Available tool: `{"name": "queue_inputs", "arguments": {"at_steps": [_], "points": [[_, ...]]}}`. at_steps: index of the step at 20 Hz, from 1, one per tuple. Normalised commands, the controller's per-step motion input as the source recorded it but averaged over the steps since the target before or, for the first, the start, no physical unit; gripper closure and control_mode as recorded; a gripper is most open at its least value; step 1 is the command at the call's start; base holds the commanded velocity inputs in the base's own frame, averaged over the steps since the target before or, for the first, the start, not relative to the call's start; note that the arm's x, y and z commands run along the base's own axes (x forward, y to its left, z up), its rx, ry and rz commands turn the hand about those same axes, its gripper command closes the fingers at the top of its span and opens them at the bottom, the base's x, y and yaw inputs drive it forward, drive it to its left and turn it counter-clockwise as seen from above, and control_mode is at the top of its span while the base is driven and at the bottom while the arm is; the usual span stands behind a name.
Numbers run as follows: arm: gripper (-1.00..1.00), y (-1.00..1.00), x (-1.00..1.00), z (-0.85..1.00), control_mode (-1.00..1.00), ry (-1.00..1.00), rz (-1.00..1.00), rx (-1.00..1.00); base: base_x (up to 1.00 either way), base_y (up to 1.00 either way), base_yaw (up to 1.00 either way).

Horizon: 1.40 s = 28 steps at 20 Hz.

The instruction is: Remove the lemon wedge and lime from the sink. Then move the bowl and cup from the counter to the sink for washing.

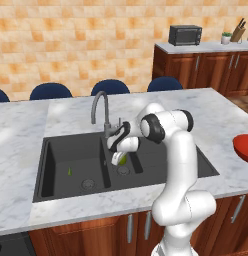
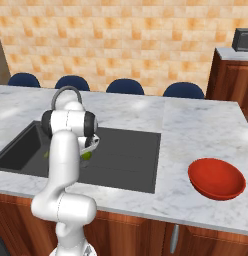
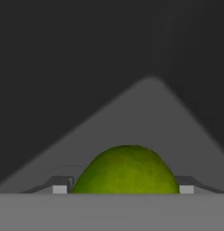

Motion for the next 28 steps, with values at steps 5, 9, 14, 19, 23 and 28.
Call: {"name": "queue_inputs", "arguments": {"at_steps": [5, 9, 14, 19, 23, 28], "points": [[1.0, 0.11, -0.39, 0.11, -1.0, 0.0, -0.01, 0.02, 0.0, 0.0, 0.0], [1.0, 0.0, -0.44, 0.25, -1.0, -0.01, 0.0, 0.05, 0.0, 0.0, 0.0], [1.0, 0.0, -0.4, 0.26, -1.0, -0.06, 0.0, 0.0, 0.0, 0.0, 0.0], [1.0, -0.01, -0.29, 0.25, -1.0, -0.13, -0.02, 0.0, 0.0, 0.0, 0.0], [1.0, -0.08, -0.14, 0.32, -1.0, -0.02, -0.09, 0.0, 0.0, 0.0, 0.0], [1.0, -0.1, -0.19, 0.31, -1.0, 0.0, -0.1, 0.0, 0.0, 0.0, 0.0]]}}
